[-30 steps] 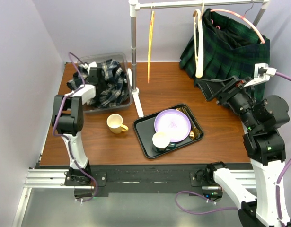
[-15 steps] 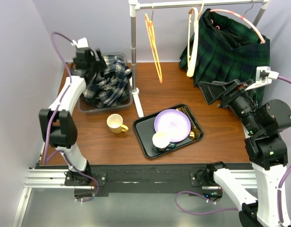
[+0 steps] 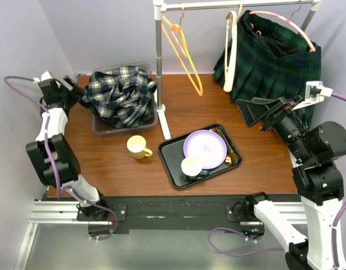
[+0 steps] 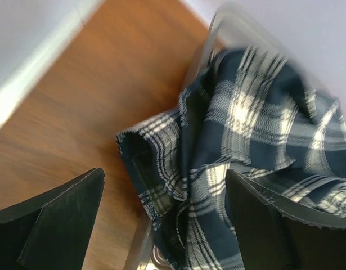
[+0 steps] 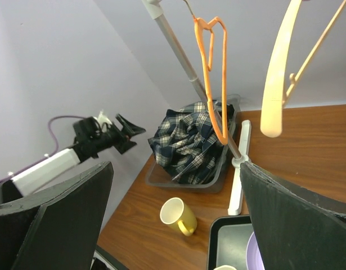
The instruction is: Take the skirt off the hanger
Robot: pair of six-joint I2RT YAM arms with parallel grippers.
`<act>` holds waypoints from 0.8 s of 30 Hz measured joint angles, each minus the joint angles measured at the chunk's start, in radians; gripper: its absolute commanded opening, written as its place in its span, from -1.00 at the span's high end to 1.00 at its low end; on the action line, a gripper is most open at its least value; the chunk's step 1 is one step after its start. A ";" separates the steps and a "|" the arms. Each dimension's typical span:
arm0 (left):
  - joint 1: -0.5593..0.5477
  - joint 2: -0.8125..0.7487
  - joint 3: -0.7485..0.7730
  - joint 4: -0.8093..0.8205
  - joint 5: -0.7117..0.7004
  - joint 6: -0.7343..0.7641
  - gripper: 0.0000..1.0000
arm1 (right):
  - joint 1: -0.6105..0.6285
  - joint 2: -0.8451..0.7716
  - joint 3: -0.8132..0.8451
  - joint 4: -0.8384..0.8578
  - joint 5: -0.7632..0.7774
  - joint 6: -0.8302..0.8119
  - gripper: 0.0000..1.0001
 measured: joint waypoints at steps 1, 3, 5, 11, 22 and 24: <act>0.006 0.026 -0.012 0.016 0.026 -0.011 -0.87 | 0.001 0.000 0.000 0.000 0.000 0.000 -0.98; 0.009 0.075 -0.021 0.045 0.071 -0.027 -0.89 | 0.003 0.000 0.000 0.000 0.000 -0.001 -0.97; 0.010 0.109 -0.031 0.086 0.105 -0.044 -0.89 | 0.004 0.000 0.000 0.000 0.000 -0.002 -0.97; 0.025 0.163 -0.057 0.235 0.166 -0.100 -0.53 | 0.004 0.000 0.000 0.000 0.000 -0.003 -0.97; 0.038 0.193 -0.118 0.432 0.240 -0.183 1.00 | 0.004 0.001 0.000 0.000 0.015 -0.005 -0.98; 0.038 0.193 -0.117 0.443 0.249 -0.183 1.00 | 0.004 0.002 0.000 0.000 0.016 -0.005 -0.97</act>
